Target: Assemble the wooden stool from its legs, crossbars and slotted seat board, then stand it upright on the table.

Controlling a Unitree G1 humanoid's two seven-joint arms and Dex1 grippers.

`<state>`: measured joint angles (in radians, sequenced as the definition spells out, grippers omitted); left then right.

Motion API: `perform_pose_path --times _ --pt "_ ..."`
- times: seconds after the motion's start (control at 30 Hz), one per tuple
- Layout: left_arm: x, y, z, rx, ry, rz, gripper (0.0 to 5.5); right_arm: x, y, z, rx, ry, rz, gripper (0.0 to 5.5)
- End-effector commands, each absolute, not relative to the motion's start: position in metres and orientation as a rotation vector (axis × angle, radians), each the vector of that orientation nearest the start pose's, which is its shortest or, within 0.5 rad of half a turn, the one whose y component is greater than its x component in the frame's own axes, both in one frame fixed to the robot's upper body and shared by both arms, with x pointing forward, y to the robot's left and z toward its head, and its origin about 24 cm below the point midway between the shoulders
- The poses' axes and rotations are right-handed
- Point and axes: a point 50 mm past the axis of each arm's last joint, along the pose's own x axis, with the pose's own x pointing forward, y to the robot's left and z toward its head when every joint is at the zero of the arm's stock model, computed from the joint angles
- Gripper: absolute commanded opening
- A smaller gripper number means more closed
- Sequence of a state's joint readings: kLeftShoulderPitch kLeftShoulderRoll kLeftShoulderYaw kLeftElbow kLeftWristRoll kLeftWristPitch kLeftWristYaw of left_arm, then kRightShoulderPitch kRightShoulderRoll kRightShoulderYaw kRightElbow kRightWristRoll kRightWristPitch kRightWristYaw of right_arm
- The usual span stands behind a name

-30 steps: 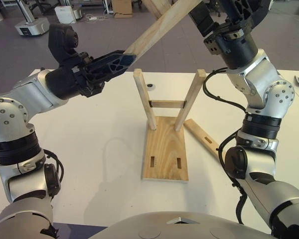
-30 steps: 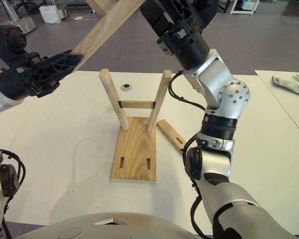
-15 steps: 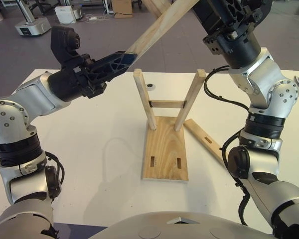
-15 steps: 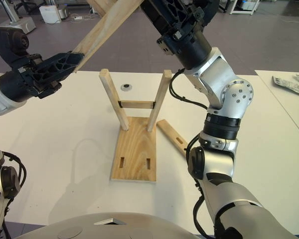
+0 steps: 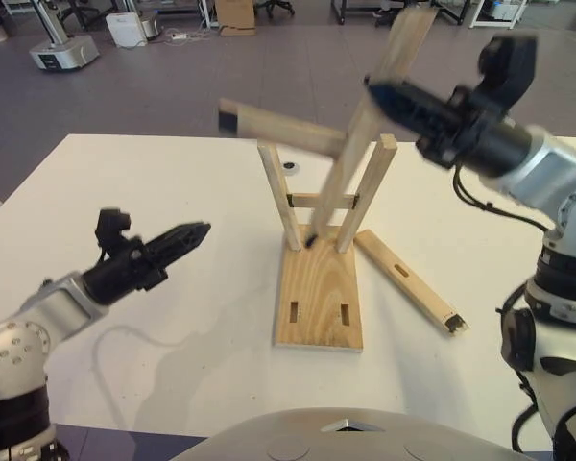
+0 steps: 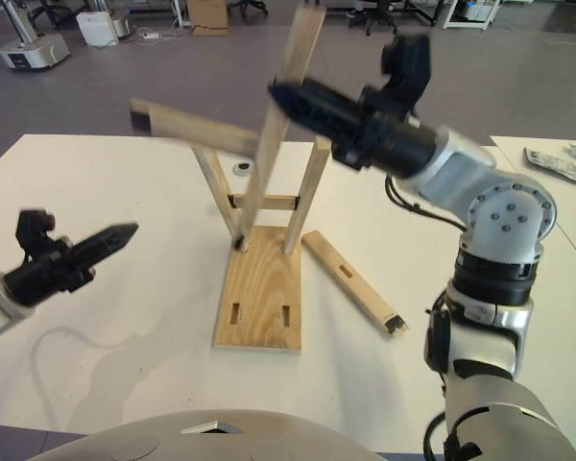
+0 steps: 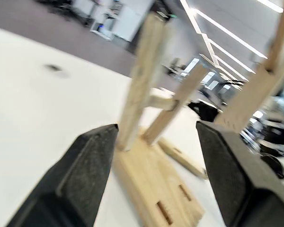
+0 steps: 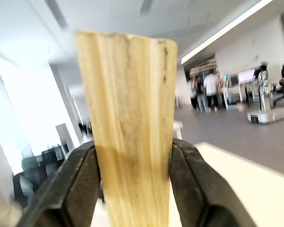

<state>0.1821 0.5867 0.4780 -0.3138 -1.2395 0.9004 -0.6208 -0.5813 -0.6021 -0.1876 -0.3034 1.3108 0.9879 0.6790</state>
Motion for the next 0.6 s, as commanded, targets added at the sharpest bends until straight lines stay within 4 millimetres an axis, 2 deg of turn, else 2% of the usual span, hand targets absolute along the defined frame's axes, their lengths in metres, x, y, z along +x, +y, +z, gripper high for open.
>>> perform_pose_path --times 0.03,0.27,0.43,0.6 --pt "0.180 0.252 0.092 -0.656 0.274 -0.563 3.04 0.234 -0.154 0.222 0.247 0.073 1.438 2.05" --pt "0.170 0.255 0.073 -0.664 0.290 -0.475 3.04 0.220 -0.163 0.203 0.239 0.056 1.443 2.05" --pt "0.182 0.258 0.079 -0.622 0.306 -0.523 3.04 0.226 -0.161 0.184 0.244 0.042 1.392 2.05" --pt "0.186 0.259 0.081 -0.609 0.319 -0.559 3.04 0.230 -0.163 0.174 0.217 0.054 1.382 2.05"
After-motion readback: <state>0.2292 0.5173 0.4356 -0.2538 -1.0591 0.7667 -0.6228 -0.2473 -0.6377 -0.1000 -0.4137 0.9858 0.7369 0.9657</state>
